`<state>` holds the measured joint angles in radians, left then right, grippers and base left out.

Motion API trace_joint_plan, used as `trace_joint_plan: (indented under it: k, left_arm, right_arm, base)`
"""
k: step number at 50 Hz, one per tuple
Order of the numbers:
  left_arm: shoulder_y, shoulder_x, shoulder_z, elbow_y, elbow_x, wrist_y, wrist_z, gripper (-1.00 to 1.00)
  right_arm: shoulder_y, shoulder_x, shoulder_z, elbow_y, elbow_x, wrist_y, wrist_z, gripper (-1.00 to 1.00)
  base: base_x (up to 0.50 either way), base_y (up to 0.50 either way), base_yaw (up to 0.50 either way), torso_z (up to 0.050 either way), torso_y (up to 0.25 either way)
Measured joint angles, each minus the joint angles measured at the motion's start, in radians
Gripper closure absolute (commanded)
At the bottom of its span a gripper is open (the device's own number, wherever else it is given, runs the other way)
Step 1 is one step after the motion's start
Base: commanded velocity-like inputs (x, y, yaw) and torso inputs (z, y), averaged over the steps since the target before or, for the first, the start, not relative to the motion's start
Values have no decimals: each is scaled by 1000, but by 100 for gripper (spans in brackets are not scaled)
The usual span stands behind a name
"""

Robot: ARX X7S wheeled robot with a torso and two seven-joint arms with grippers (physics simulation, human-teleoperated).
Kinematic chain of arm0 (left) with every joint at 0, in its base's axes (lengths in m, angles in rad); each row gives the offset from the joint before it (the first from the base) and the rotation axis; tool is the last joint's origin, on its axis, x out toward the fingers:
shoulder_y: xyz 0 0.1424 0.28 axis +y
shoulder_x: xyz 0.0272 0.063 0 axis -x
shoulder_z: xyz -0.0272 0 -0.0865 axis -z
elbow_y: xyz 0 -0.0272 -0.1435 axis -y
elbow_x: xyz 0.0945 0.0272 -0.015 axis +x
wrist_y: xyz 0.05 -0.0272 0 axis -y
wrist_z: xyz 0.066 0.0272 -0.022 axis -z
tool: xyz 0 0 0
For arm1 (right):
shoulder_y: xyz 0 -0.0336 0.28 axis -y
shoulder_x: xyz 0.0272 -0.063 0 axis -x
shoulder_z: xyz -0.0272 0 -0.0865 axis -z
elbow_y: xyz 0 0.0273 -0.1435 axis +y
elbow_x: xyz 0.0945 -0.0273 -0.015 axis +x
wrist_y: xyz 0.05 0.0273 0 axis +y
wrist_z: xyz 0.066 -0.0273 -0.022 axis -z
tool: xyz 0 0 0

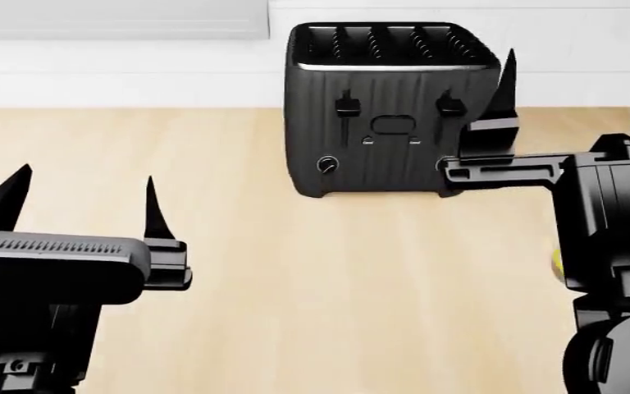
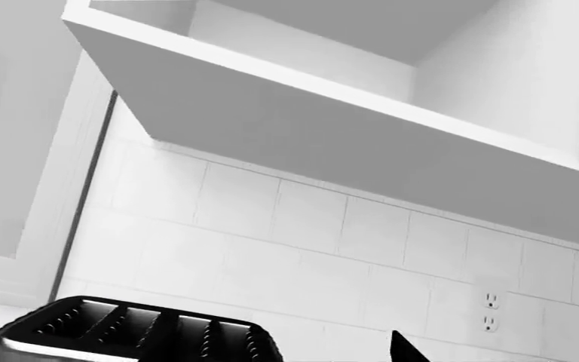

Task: Pick the boxed food and honey bottle from the counter and place them in the cabinets closest to them.

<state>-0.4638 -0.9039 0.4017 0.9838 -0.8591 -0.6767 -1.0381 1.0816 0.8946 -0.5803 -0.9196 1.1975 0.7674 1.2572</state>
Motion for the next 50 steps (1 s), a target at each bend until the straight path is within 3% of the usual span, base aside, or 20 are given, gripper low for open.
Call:
trace_joint_plan:
  k: [17,50]
  left_arm:
    - [19,-13,4,0,9,21,-3,-100]
    - [5,-24,14,2,0,22,-16,-100]
  right_arm:
    - [4,-1,-4,-4,3,5,5,-100]
    - [8,0,21,26,64,-13,44,-100]
  base:
    - [-2,-452,0,0,0]
    - [16,0,0,0,0]
